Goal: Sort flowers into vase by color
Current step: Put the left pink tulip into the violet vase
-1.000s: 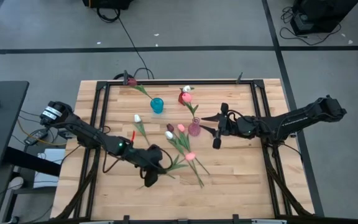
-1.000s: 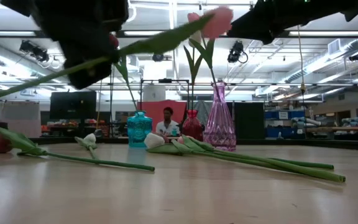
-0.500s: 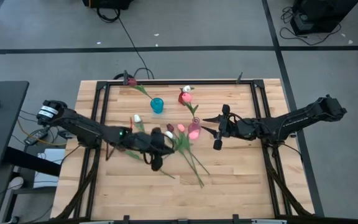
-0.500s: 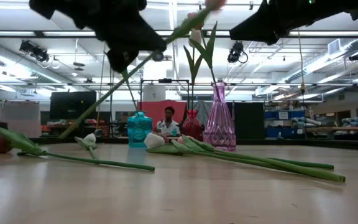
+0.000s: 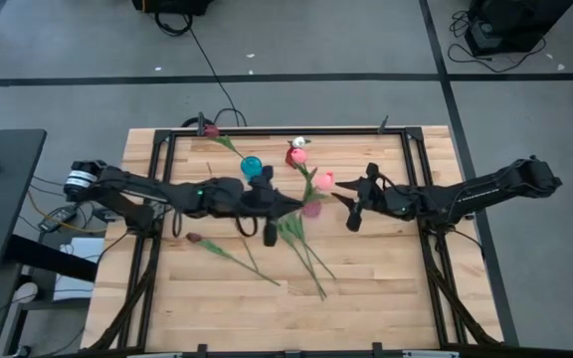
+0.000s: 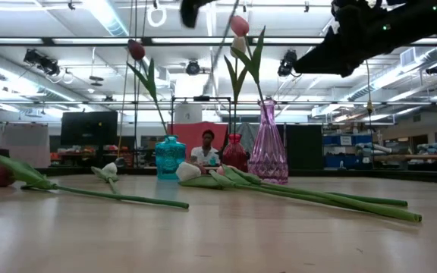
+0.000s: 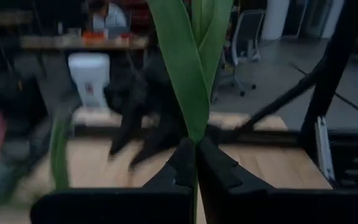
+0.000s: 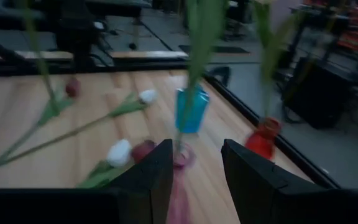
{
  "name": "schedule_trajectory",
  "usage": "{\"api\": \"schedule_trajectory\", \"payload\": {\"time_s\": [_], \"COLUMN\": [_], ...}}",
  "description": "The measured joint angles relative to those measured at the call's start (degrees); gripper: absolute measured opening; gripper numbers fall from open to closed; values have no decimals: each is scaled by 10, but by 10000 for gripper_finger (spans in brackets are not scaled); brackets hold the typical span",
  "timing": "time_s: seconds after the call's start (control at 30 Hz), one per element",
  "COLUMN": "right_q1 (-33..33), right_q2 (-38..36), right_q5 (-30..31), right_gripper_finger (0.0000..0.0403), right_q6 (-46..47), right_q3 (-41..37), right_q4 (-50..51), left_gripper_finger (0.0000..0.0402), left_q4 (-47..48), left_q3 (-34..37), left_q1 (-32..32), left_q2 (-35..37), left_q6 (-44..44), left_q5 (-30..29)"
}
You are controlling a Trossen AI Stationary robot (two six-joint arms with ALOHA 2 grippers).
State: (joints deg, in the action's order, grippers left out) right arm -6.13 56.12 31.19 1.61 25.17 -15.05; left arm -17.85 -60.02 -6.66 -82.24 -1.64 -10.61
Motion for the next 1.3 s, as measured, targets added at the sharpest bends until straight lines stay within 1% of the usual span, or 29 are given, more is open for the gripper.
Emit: {"api": "schedule_trajectory", "payload": {"time_s": [0.13, 0.23, 0.3, 0.4, 0.43, 0.5, 0.57, 0.63, 0.9, 1.03, 1.3], "right_q1": [0, 0, 0, 0, 0, 0, 0, 0, 0, 0, 0], "right_q2": [-18, -25, -26, -29, -28, -30, -28, -28, -29, -29, -29], "right_q5": [63, 111, 123, 122, 123, 122, 123, 122, 122, 114, 109], "right_gripper_finger": [150, 150, 150, 150, 150, 150, 150, 150, 150, 150, 150], "right_q6": [35, 63, 74, 74, 74, 74, 73, 73, 73, 72, 74], "right_q3": [0, 0, -1, 0, 0, 0, 0, 0, 0, 0, 0], "right_q4": [62, 102, 111, 117, 110, 118, 113, 120, 115, 116, 113], "left_gripper_finger": [12, 12, 12, 12, 12, 12, 12, 12, 12, 12, 12], "left_q4": [-44, -75, -102, -148, -146, -179, -180, -209, -213, -192, -161], "left_q3": [-50, -70, -76, -82, -80, -80, -79, -83, -82, -82, -82], "left_q1": [1, 9, 19, 41, 48, 63, 72, 79, 94, 93, 88], "left_q2": [-45, -74, -87, -112, -116, -136, -142, -155, -171, -175, -174], "left_q6": [80, 123, 138, 139, 134, 130, 128, 129, 117, 117, 90], "left_q5": [-2, -3, -3, 1, 4, 14, 17, 23, 23, 23, -2]}}
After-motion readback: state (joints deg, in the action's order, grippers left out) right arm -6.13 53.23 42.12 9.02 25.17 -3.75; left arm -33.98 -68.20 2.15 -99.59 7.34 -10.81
